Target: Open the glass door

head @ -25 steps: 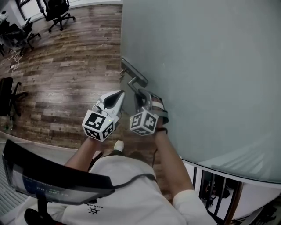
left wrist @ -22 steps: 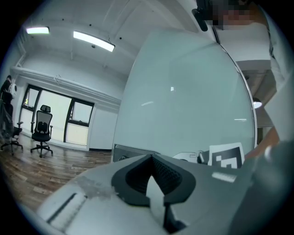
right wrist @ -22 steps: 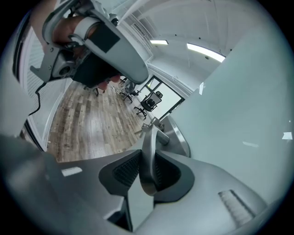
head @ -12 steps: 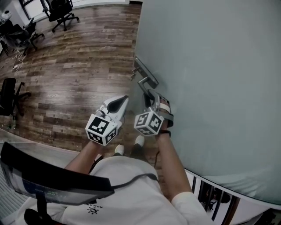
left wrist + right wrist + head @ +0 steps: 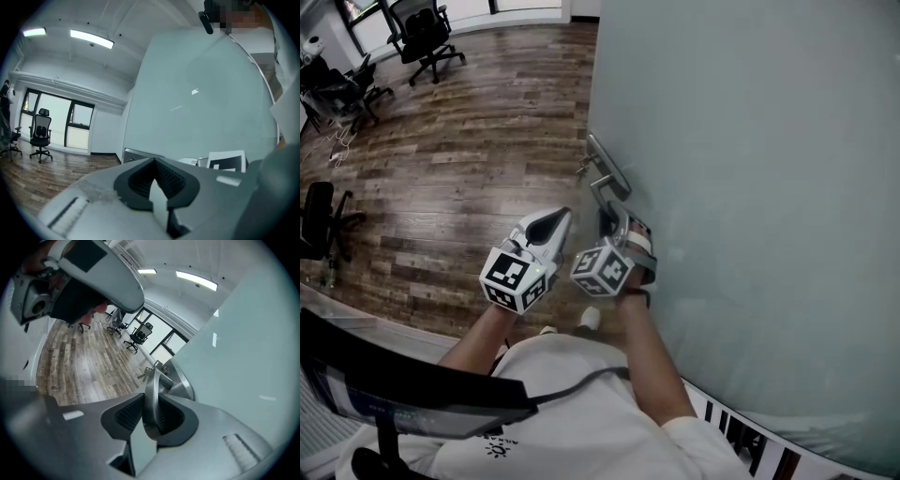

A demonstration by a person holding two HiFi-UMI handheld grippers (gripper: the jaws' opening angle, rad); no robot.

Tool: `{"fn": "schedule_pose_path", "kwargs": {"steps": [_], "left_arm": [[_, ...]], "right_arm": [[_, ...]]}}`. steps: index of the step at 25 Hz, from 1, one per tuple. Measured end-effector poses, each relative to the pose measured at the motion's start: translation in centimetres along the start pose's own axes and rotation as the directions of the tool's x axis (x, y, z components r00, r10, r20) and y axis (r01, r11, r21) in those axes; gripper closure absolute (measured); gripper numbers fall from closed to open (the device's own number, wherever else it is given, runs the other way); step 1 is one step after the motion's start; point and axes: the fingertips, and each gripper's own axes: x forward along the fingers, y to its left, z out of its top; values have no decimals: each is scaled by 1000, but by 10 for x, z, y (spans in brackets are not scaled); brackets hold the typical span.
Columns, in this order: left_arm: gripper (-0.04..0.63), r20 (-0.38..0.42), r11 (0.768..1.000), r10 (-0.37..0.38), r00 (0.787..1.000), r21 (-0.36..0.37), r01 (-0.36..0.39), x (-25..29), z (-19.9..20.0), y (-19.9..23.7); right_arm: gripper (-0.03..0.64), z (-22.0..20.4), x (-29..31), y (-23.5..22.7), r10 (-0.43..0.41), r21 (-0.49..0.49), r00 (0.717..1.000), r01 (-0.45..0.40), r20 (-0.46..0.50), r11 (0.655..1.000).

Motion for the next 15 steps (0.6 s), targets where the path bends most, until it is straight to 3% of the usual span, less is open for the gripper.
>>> {"fn": "schedule_pose_path", "kwargs": {"steps": [9,15], "left_arm": [[592,6,1000,5,1000,22,-5,34,13,-13],[592,-9,999,-45,999,30,45,58,13,-23]], "right_arm": [[525,-12,14,-35,-45,33,999,46,-31,998],[525,-25,23,-50,-61,53,996,64,-64,997]]}}
